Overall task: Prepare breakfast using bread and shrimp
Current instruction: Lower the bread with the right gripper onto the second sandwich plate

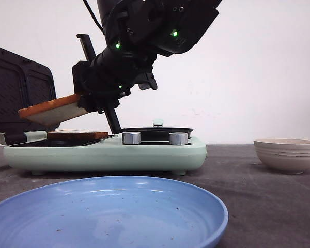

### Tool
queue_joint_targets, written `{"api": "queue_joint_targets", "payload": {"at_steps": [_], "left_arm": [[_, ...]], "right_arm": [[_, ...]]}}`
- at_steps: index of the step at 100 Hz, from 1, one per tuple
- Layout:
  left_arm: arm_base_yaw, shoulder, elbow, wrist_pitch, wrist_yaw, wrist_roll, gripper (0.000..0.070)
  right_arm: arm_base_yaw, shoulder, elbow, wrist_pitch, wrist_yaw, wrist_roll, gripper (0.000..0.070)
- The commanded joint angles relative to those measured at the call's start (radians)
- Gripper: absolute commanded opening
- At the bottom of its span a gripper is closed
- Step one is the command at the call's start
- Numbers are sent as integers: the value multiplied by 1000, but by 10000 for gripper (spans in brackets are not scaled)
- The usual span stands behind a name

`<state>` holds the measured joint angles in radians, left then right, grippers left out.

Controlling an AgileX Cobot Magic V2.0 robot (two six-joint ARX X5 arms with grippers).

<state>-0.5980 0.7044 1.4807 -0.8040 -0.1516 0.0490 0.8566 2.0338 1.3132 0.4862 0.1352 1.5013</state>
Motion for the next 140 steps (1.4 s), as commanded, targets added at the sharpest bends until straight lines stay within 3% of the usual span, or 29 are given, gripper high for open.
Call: {"api": "queue_joint_targets", "payload": {"at_steps": [1, 80, 101, 140], "left_arm": [[-6, 4, 17, 11, 2, -8, 0], [-6, -6, 17, -11, 3, -8, 0], [-6, -6, 17, -11, 3, -8, 0], [-20, -6, 17, -12, 3, -9, 0]], "right_arm": [[12, 46, 24, 6, 6, 49, 1], [13, 65, 24, 8, 46, 138, 1], [11, 65, 24, 21, -4, 148, 1], [4, 66, 24, 40, -3, 148, 1]]}}
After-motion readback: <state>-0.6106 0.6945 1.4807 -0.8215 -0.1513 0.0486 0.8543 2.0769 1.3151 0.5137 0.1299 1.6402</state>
